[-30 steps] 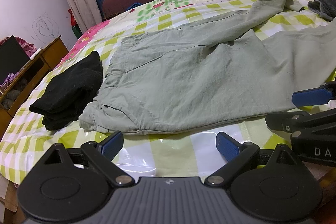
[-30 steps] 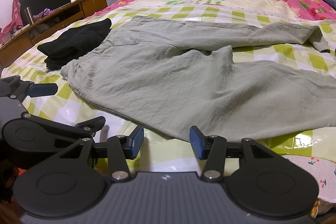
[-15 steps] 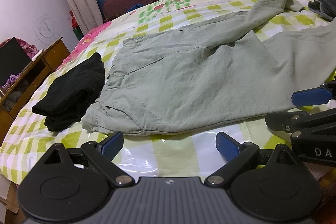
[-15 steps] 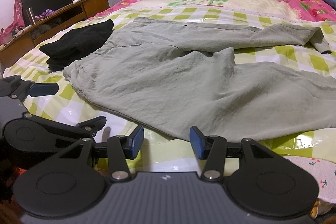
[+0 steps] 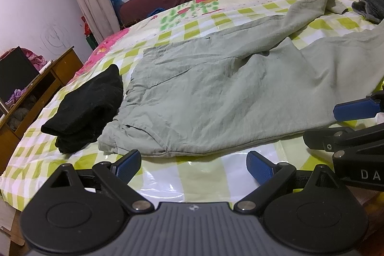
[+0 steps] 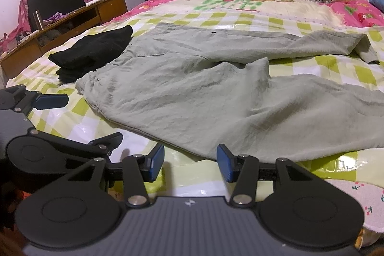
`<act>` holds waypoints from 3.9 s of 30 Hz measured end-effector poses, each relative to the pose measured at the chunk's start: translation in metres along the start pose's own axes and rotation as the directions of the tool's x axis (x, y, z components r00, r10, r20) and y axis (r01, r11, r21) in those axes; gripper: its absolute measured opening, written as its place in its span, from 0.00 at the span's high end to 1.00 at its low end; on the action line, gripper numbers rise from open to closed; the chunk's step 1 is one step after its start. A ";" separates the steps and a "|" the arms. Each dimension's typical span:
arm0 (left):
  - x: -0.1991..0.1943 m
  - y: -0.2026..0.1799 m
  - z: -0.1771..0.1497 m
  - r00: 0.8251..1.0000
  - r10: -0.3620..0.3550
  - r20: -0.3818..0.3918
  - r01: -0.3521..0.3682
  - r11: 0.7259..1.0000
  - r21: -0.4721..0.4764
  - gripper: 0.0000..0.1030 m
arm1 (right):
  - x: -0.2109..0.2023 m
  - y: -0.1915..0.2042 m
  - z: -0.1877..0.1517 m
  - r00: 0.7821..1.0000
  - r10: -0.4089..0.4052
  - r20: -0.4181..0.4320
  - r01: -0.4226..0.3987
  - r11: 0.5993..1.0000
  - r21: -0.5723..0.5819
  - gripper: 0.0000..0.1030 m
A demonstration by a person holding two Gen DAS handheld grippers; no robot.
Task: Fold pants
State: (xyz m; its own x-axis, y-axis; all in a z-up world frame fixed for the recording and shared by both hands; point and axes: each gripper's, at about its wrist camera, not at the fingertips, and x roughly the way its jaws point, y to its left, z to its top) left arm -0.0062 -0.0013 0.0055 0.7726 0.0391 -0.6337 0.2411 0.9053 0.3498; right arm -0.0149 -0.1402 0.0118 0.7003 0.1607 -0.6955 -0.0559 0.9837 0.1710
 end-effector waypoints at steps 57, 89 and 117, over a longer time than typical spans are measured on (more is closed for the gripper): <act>0.326 0.169 0.202 0.932 -0.361 -0.036 0.363 0.930 0.061 0.00 | 0.306 -0.110 0.274 0.944 0.132 -0.302 -0.226 0.926 -0.303 0.42; 0.134 0.187 0.071 0.931 -0.361 0.055 0.362 0.932 -0.019 0.67 | 0.094 -0.016 0.151 0.856 0.364 -0.368 -0.463 0.857 -0.228 0.99; 0.109 0.195 0.057 0.927 -0.321 0.194 0.330 0.944 -0.015 0.67 | 0.233 -0.014 0.218 0.941 -0.118 -0.316 -0.173 0.635 -0.753 1.00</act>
State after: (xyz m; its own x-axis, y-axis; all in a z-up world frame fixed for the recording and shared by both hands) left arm 0.1590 0.1553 0.0440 0.7527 -0.3366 -0.5658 0.4736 0.8738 0.1102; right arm 0.3039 -0.1343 -0.0006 0.4409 0.0607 -0.8955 -0.6922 0.6581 -0.2963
